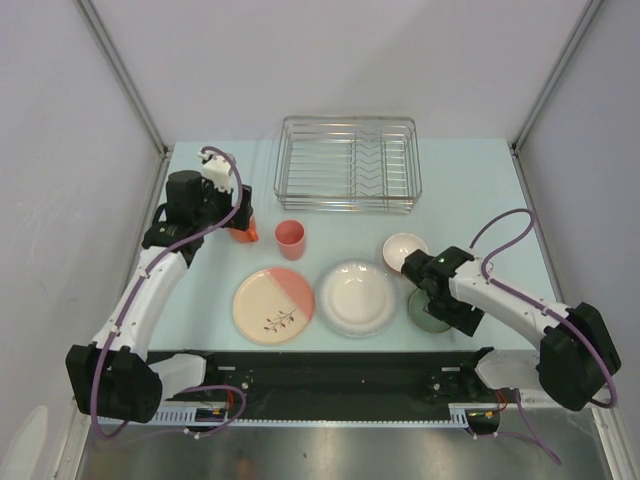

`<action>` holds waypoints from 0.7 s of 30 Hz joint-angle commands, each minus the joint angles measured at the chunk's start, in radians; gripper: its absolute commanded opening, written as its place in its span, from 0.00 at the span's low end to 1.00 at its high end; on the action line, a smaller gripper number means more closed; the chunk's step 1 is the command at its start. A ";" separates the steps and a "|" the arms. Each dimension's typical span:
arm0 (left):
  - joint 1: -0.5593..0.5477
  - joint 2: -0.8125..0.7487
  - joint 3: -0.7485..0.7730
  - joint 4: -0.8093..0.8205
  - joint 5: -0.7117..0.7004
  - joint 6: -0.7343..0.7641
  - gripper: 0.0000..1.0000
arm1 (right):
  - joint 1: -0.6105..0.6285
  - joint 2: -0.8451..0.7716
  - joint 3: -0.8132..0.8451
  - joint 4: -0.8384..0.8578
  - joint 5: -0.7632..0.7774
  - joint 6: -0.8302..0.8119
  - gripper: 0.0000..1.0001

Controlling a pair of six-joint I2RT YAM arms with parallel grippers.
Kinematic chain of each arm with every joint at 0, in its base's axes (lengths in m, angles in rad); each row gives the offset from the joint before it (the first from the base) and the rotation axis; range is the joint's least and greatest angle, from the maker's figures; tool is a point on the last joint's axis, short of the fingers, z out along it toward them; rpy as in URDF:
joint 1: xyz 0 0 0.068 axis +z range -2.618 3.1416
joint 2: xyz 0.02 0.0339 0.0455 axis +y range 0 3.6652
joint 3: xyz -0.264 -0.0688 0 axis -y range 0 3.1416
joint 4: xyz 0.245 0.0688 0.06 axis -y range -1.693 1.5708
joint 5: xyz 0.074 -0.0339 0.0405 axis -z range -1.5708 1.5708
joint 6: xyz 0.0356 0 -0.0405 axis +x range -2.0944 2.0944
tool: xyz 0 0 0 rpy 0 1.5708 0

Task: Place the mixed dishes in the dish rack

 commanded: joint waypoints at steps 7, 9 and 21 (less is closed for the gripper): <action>0.005 -0.027 -0.014 0.029 -0.019 0.032 1.00 | 0.012 0.045 -0.056 0.148 0.040 -0.015 0.65; 0.005 -0.027 -0.012 0.034 -0.019 0.032 1.00 | 0.012 0.052 -0.066 0.187 0.052 -0.027 0.62; 0.005 -0.034 -0.015 0.035 -0.035 0.045 1.00 | 0.015 0.131 -0.083 0.296 0.064 -0.055 0.22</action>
